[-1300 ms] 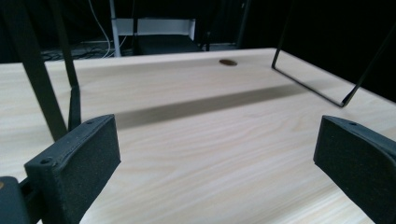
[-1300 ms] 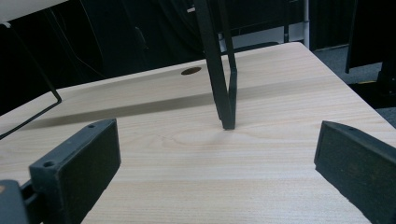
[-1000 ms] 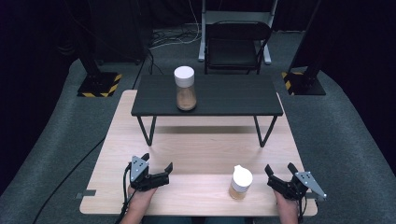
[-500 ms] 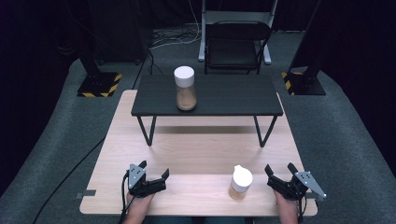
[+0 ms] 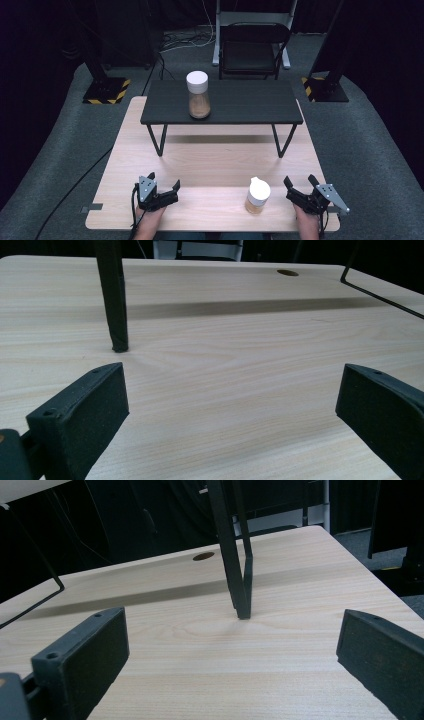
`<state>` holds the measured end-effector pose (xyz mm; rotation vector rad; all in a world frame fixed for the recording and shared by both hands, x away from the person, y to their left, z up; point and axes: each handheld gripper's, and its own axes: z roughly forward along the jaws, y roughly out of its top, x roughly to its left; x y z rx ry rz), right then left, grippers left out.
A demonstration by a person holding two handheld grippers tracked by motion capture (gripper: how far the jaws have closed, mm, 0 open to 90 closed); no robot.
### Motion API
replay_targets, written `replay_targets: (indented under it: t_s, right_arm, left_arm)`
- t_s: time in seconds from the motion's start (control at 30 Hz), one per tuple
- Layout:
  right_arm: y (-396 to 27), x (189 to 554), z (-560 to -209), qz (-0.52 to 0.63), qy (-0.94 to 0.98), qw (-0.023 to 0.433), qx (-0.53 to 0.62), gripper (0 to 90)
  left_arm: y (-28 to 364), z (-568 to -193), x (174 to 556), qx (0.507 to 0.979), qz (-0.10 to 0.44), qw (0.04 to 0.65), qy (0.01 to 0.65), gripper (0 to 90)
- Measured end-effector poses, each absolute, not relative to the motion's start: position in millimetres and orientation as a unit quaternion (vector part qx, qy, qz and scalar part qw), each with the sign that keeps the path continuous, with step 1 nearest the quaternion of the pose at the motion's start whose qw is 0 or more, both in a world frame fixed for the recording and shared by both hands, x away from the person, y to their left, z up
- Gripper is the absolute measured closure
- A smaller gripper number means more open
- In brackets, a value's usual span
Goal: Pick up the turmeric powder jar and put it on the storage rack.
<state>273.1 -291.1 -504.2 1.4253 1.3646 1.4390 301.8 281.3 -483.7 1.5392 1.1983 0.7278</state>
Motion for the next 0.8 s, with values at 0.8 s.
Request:
replay_targets:
  t_s: [0.8]
  right_arm:
    - [-306, 256, -464, 0.538, 0.575, 0.321, 0.526, 0.0]
  left_arm:
    - [278, -482, 302, 0.646, 0.307, 0.498, 0.490, 0.1]
